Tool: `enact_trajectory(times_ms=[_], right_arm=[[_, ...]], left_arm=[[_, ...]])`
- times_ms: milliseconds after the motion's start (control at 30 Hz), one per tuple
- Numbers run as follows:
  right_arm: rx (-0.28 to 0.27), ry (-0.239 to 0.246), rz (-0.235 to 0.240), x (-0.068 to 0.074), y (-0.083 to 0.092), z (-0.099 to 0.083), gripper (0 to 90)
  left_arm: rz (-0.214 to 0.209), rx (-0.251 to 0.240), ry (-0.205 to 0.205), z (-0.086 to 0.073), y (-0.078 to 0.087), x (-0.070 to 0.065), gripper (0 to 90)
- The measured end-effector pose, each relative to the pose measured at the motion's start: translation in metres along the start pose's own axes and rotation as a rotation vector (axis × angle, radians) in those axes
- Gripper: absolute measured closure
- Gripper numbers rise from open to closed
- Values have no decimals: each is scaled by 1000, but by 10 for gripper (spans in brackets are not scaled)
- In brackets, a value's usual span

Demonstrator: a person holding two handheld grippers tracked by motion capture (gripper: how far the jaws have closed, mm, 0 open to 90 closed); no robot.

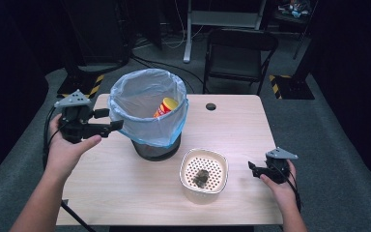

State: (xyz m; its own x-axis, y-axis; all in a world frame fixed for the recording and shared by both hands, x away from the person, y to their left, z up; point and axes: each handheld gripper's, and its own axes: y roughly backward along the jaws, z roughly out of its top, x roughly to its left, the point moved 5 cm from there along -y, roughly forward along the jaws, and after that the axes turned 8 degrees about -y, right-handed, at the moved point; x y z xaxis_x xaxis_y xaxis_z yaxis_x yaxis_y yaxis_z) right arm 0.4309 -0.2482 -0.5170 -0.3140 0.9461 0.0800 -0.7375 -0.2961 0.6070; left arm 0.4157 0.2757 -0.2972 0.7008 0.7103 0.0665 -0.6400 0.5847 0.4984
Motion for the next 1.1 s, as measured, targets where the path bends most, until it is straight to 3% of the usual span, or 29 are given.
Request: enact_trajectory(times_ms=[100, 267, 400, 667, 900, 1100], right_arm=[[-7, 4, -2, -1, 0, 0, 186], [-2, 8, 1, 0, -1, 0, 187], [1, 14, -5, 0, -2, -1, 187], [9, 19, -7, 1, -3, -2, 187], [34, 38, -10, 3, -8, -6, 187], [57, 31, -23, -2, -12, -12, 187]], left_arm=[[18, 9, -7, -18, -4, 2, 311], [23, 23, 36, -62, -21, 6, 295], [50, 53, 36, -93, -33, 10, 294], [63, 23, 83, -145, -53, 14, 293], [86, 69, 136, -189, -72, 21, 293], [116, 169, 159, -226, -86, 30, 279]])
